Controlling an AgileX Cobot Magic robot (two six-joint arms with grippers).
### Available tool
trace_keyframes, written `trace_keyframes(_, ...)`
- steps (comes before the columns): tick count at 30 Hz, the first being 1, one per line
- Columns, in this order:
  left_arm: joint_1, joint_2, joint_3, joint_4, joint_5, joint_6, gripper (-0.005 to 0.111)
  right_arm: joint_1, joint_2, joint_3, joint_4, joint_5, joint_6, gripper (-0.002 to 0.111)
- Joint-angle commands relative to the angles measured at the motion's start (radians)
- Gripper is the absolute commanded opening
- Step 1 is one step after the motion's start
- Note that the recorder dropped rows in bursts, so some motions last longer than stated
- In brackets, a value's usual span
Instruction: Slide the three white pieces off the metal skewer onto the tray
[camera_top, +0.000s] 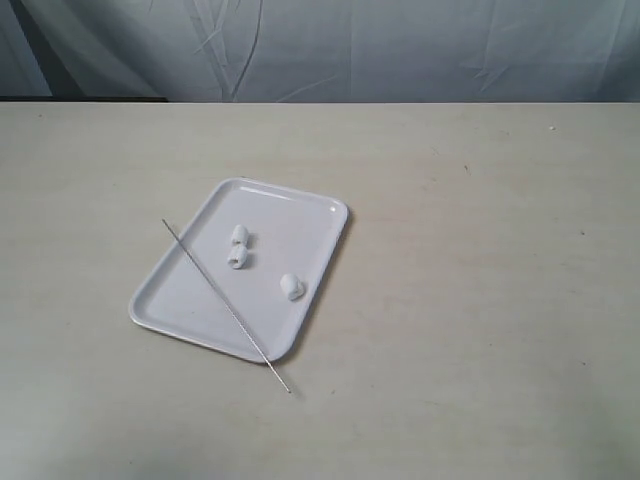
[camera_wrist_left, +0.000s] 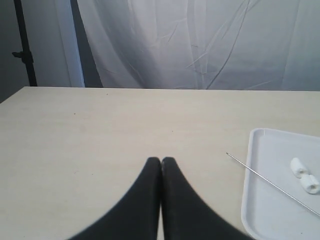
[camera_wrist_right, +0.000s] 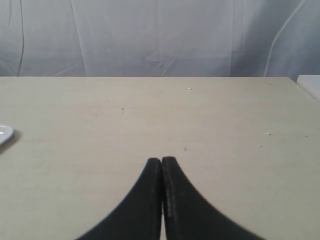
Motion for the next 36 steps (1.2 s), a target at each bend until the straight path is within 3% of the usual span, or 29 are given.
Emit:
trace_keyframes(1, 0.003, -0.005, 0.004, 0.001, -0.012, 0.003, 0.0, -0.007, -0.006, 0.002, 0.047, -0.01, -0.03, -0.001)
trace_keyframes(6, 0.045, -0.005, 0.004, -0.01, -0.012, -0.002, 0.0, -0.007, -0.006, 0.002, 0.169, -0.006, -0.179, -0.001)
trace_keyframes(36, 0.057, -0.005, 0.004, -0.052, -0.013, -0.004, 0.0, -0.007, -0.006, 0.002, 0.136, 0.039, -0.1, -0.001)
